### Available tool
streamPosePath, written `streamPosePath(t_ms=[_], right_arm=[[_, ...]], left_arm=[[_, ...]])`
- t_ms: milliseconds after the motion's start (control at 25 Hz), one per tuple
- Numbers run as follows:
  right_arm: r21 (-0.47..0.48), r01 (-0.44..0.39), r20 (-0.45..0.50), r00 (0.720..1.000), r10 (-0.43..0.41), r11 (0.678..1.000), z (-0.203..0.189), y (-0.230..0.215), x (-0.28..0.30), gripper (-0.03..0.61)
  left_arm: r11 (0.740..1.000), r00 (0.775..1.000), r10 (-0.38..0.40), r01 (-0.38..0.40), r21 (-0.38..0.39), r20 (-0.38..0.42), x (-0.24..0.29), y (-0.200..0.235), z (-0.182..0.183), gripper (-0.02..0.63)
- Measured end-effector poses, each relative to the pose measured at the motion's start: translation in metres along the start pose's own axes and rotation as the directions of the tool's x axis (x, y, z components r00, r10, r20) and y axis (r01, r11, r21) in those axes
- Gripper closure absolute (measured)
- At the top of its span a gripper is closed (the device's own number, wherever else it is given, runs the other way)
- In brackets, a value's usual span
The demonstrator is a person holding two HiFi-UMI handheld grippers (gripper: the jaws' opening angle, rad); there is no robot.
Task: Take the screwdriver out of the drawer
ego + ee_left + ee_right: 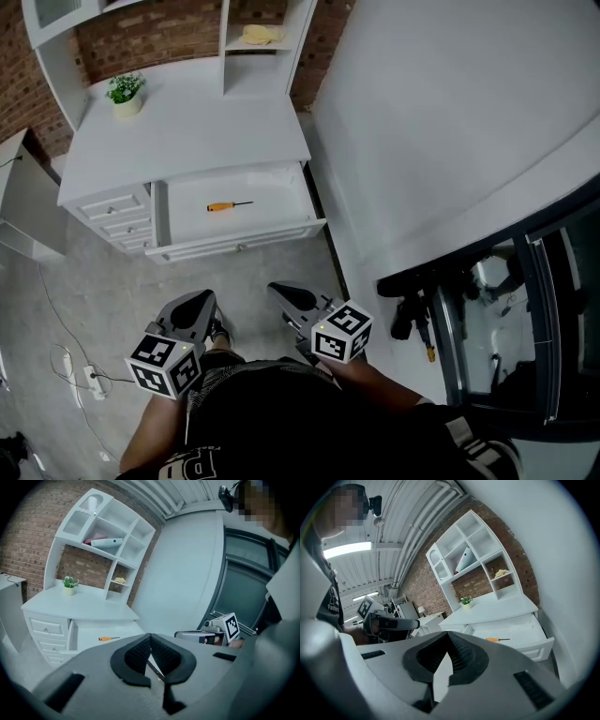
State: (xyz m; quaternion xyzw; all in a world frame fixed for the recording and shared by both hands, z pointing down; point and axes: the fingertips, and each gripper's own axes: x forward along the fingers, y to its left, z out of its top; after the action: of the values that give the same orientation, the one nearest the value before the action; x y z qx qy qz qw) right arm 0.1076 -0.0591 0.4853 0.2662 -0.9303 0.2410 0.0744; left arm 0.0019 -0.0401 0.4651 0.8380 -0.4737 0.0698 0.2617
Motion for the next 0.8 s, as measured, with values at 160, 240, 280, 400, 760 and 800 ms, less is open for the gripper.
streamPosePath(t_ms=[160, 240, 280, 400, 760, 800], right_arm=[[-0.007, 0.016, -0.006, 1.000, -0.016, 1.000, 0.016, -0.010, 0.029, 0.572], [-0.007, 0.027, -0.009, 1.000, -0.027, 1.000, 0.024, -0.016, 0.045, 0.573], [-0.007, 0.034, -0.010, 0.999, -0.034, 0.999, 0.028, -0.020, 0.053, 0.574], [-0.006, 0.055, -0.015, 0.998, -0.055, 0.998, 0.041, -0.031, 0.077, 0.572], [-0.007, 0.084, -0.028, 0.996, -0.084, 0.996, 0.073, -0.051, 0.160, 0.574], [-0.007, 0.088, -0.028, 0.996, -0.088, 0.996, 0.075, -0.053, 0.168, 0.572]], left_arm=[[1.000, 1.000, -0.006, 0.006, -0.004, -0.024, 0.015, 0.033, 0.016, 0.598], [1.000, 0.999, -0.011, 0.011, -0.003, -0.037, 0.022, 0.050, 0.024, 0.598], [1.000, 0.999, -0.014, 0.014, 0.000, -0.041, 0.025, 0.059, 0.028, 0.598], [1.000, 0.998, -0.020, 0.020, 0.016, -0.055, 0.037, 0.085, 0.043, 0.598], [0.999, 0.997, -0.043, 0.044, 0.023, -0.072, 0.059, 0.164, 0.082, 0.598], [0.998, 0.996, -0.049, 0.051, 0.022, -0.073, 0.062, 0.170, 0.085, 0.598]])
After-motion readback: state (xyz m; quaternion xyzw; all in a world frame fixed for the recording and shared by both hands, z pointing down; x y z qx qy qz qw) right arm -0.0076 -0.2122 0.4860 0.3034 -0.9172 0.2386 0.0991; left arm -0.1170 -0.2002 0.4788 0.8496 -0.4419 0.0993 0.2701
